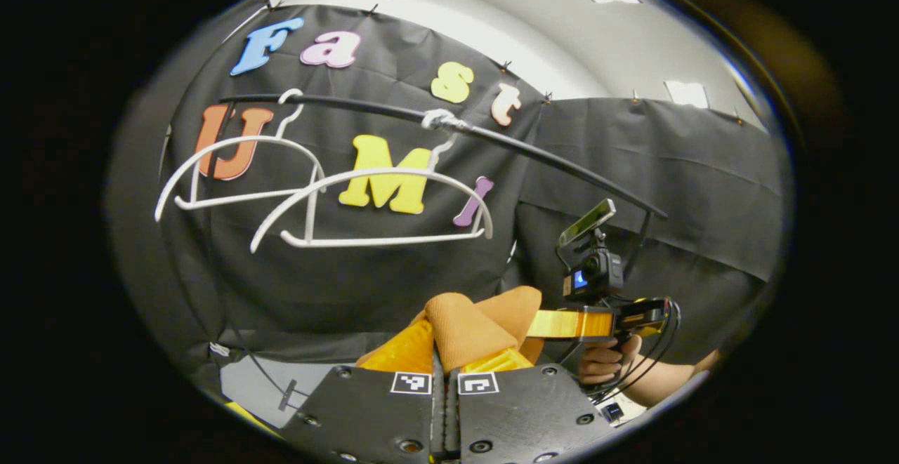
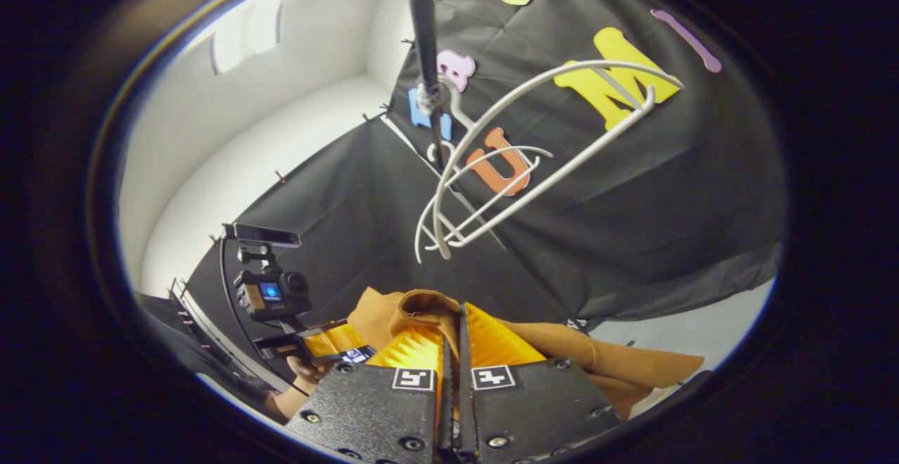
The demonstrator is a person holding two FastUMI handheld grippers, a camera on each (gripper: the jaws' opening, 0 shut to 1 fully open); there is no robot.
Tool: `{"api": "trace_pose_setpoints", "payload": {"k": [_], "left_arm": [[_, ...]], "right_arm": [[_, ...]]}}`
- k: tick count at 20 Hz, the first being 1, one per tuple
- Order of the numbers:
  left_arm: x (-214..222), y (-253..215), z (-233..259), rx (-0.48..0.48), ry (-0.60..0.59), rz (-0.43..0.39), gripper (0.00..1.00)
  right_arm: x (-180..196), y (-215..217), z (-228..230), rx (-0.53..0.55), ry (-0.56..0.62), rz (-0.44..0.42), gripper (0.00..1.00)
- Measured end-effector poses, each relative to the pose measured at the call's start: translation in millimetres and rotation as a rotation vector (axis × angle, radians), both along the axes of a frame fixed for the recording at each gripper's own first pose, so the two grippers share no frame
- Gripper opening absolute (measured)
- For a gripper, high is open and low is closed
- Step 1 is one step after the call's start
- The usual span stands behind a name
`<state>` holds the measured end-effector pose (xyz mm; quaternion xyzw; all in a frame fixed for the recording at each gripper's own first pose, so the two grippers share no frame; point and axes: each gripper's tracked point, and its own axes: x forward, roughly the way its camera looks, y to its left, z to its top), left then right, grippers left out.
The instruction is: Grasp the clothes on the hanger with both hands and then place them into the laundry hamper below.
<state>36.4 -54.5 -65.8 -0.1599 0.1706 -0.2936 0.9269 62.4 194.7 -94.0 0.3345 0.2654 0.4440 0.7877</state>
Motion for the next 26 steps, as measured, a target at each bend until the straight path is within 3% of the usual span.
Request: {"api": "trace_pose_setpoints", "payload": {"k": [3, 4, 5, 6, 7, 8, 15, 16, 20, 26], "left_arm": [[-9, -2, 21, -0.046, -0.009, 0.005, 0.00], [-7, -1, 22, -0.046, -0.018, 0.006, 0.06], [-8, -1, 23, -0.045, -0.027, 0.007, 0.05], [-6, -2, 14, -0.039, -0.023, 0.006, 0.05], [-5, 0, 4, -0.027, -0.010, 0.018, 0.06], [-5, 2, -10, -0.015, 0.011, 0.031, 0.06], [-3, 7, -123, 0.069, 0.198, 0.080, 0.06], [-4, 5, -140, 0.080, 0.230, 0.083, 0.00], [0, 11, -222, 0.181, 0.362, 0.166, 0.00], [-2, 3, -325, 0.283, 0.583, 0.228, 0.00]], "right_arm": [[-10, 6, 20, 0.061, -0.009, 0.007, 0.06], [-12, 6, 25, 0.075, -0.011, 0.005, 0.06], [-15, 7, 25, 0.082, -0.014, 0.013, 0.06], [-15, 6, 22, 0.081, -0.009, 0.006, 0.03], [-14, 5, 12, 0.070, 0.001, 0.007, 0.06], [-13, 3, -3, 0.049, 0.028, -0.004, 0.03], [2, 1, -125, -0.076, 0.267, -0.043, 0.06], [5, 2, -147, -0.092, 0.306, -0.052, 0.03], [6, 5, -236, -0.170, 0.481, -0.080, 0.06], [7, -1, -364, -0.523, 0.634, -0.163, 0.06]]}}
